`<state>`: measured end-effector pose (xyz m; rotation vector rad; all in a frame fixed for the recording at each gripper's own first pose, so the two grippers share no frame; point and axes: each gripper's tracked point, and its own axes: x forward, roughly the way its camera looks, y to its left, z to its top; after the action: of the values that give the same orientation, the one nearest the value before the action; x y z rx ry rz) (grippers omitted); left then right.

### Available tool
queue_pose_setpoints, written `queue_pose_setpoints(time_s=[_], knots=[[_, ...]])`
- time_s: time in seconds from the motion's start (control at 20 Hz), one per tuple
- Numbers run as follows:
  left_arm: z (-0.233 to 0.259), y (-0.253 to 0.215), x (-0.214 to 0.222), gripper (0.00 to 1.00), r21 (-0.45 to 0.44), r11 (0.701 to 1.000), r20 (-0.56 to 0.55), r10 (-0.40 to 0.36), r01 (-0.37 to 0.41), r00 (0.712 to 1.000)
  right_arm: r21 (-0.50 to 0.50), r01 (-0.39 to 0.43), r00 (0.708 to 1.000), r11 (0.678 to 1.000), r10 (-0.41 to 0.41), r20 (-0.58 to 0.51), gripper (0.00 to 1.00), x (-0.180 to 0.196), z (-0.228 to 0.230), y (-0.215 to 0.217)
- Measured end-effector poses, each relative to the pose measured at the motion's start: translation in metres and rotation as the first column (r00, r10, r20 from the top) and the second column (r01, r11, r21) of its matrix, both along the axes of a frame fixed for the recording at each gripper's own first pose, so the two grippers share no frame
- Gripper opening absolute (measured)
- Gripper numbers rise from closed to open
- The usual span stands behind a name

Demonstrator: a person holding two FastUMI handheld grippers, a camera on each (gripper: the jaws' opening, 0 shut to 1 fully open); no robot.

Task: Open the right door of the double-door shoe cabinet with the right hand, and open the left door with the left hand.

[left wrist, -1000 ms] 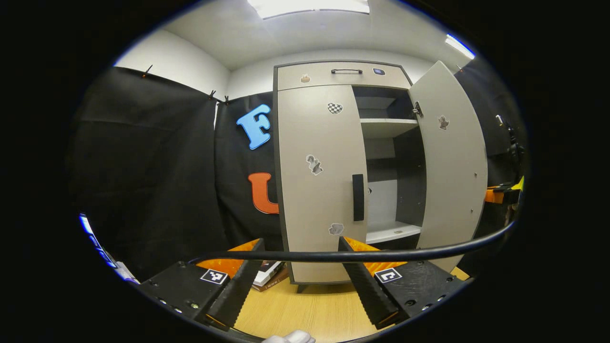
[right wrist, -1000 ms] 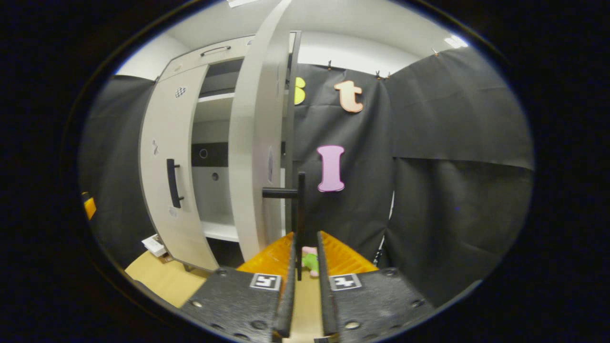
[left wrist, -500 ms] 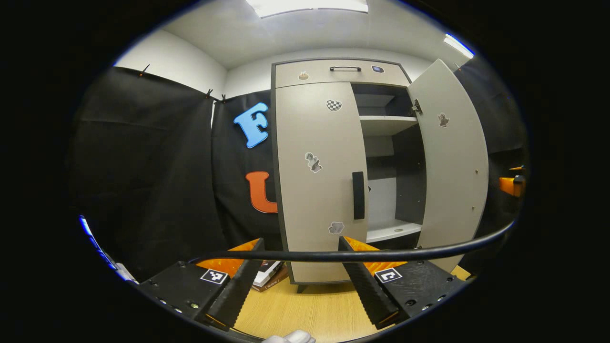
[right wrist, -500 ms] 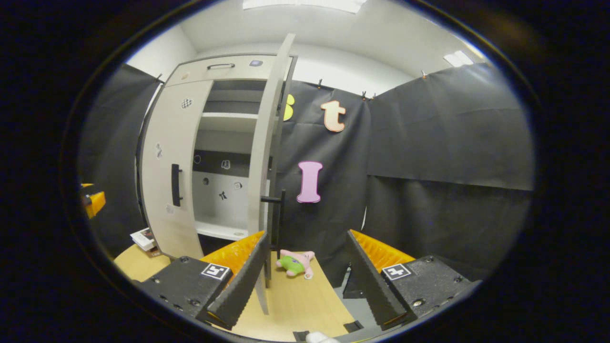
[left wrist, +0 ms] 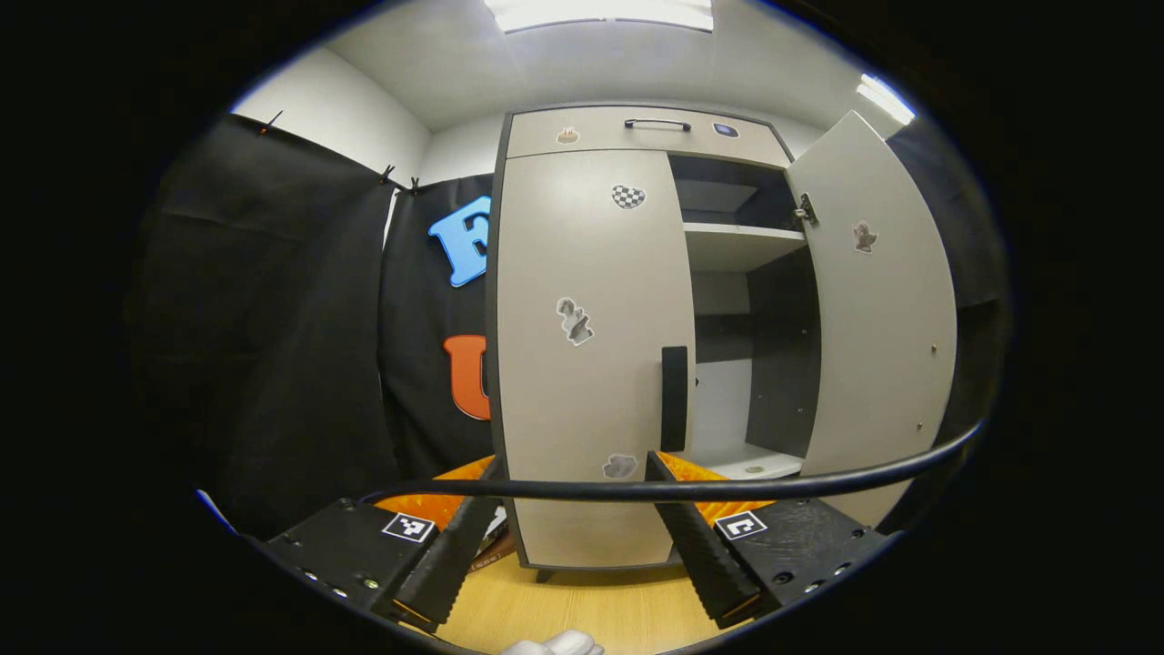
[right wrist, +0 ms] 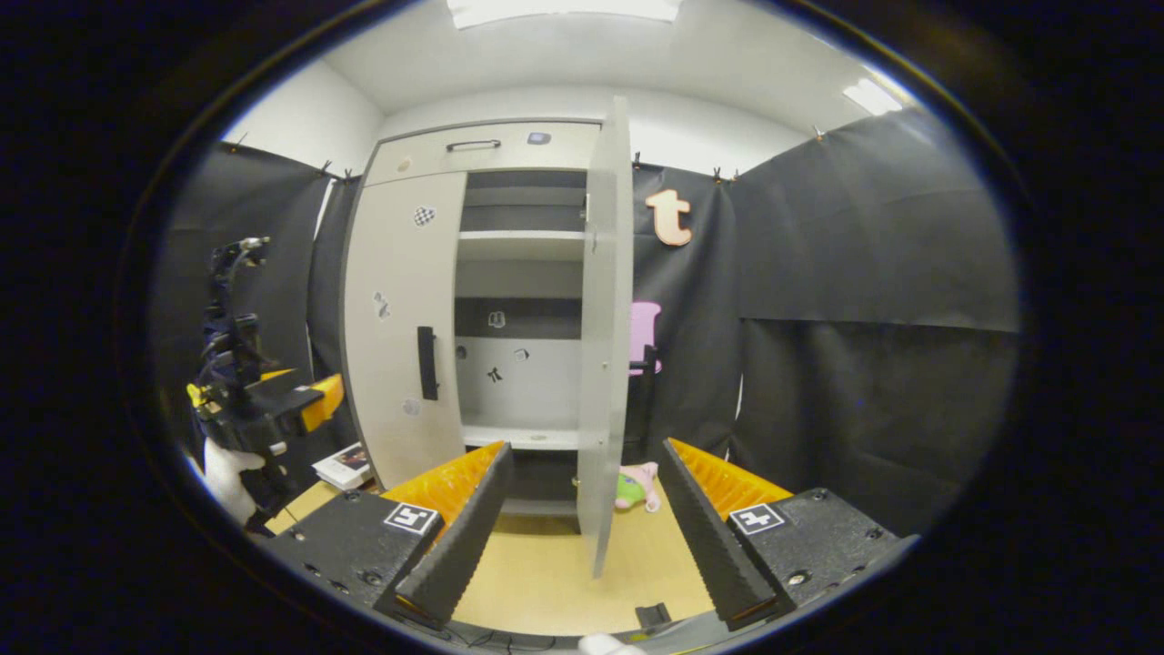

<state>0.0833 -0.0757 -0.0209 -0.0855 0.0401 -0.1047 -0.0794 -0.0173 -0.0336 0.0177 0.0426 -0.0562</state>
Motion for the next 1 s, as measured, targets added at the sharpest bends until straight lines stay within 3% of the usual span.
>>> queue_pose_setpoints(time_s=[0.55, 0.8, 1.0], knots=[[-0.017, -0.089, 0.119, 0.96, 0.025, 0.998, 0.006, -0.049, 0.049, 0.999, -0.028, 0.070, 0.997, 0.997, -0.071, -0.006, 1.00, -0.012, 0.006, 0.003], [-0.030, -0.109, 0.151, 0.96, 0.007, 0.998, -0.030, -0.060, 0.060, 0.998, -0.039, 0.080, 0.996, 0.996, -0.081, -0.028, 1.00, -0.004, 0.003, 0.003], [-0.034, -0.113, 0.162, 0.84, 0.048, 0.996, -0.028, -0.070, 0.072, 0.997, -0.040, 0.073, 0.997, 0.997, -0.074, -0.024, 1.00, 0.002, 0.003, 0.003]])
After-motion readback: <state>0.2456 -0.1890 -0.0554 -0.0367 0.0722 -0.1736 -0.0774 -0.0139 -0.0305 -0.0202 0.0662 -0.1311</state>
